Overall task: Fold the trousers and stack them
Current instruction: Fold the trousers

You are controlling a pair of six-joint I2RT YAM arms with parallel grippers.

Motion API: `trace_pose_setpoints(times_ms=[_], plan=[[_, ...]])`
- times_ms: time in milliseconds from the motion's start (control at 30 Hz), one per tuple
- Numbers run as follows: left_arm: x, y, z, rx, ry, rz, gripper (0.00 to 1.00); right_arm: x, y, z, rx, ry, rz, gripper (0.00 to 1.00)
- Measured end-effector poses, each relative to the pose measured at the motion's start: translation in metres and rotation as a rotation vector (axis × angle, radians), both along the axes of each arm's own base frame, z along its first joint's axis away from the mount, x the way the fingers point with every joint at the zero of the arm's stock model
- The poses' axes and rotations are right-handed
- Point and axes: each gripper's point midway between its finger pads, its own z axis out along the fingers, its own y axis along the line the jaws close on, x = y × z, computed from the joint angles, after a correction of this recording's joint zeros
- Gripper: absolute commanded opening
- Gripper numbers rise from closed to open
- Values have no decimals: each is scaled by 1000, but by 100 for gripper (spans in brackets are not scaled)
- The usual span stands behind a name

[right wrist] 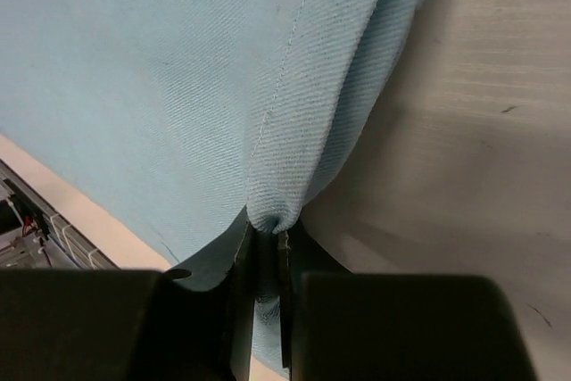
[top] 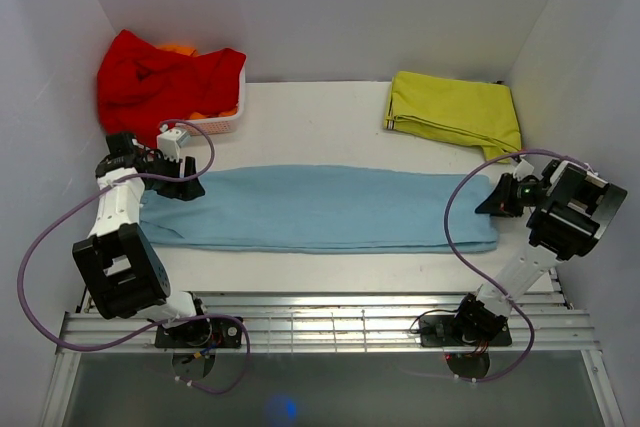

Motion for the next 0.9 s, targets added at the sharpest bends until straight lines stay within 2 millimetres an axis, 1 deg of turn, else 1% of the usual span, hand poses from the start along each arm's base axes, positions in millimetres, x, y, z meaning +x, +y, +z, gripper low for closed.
trace_pose_setpoints(times_ms=[133,233,367,467,533,633,733,900], plan=[[0,1,-2,-1,6,2,75,6,-14,24,10,-28,-13,8],[0,1,-5,-4,17,3,75,8,-30,45,4,-37,-27,8],[0,2,-9,-3,28,5,75,9,-51,81,10,-37,-41,8],[0,3,-10,3,32,8,75,8,-55,100,45,-23,-39,8],[-1,3,-11,3,35,9,76,8,-49,111,79,-40,-38,8],[-6,1,-18,-2,56,10,75,11,-34,122,129,-76,-30,8],[-14,-1,-27,-10,85,11,75,10,-13,128,162,-127,-22,8],[-21,-4,-35,-16,108,8,75,5,24,129,170,-231,-37,8]])
